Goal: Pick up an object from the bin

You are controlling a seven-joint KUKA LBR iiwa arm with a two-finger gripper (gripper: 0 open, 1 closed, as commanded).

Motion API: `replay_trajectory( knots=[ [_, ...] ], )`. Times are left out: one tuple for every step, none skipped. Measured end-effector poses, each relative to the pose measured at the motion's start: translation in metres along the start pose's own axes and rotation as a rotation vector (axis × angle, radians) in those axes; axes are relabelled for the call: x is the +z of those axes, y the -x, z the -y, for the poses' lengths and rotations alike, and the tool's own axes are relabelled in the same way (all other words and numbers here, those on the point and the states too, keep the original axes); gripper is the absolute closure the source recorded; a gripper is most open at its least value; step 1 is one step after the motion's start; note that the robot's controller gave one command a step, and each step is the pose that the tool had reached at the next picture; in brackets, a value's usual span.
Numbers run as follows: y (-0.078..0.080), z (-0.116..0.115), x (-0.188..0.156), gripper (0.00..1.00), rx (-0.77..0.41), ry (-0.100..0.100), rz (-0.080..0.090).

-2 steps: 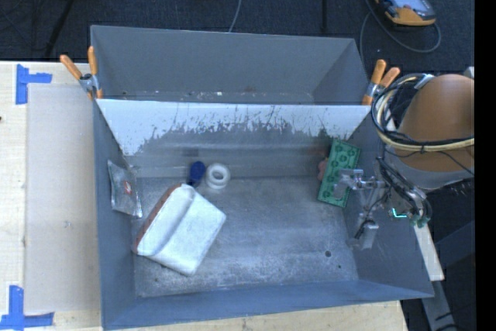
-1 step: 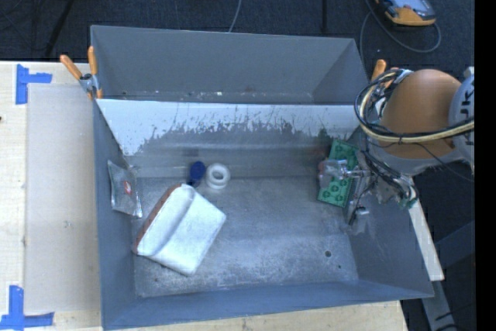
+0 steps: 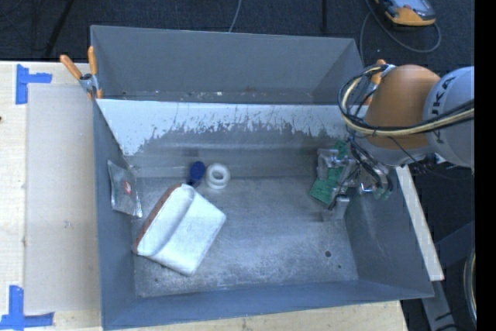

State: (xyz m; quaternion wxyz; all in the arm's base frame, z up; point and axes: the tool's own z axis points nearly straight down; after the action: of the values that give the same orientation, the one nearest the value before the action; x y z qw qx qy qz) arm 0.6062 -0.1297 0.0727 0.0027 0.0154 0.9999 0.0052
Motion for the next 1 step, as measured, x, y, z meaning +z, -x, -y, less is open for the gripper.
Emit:
replay_trajectory(
  knots=[
    [-0.0013, 0.011, -0.0004, 0.0, 0.09, 0.014, -0.004]
  ],
)
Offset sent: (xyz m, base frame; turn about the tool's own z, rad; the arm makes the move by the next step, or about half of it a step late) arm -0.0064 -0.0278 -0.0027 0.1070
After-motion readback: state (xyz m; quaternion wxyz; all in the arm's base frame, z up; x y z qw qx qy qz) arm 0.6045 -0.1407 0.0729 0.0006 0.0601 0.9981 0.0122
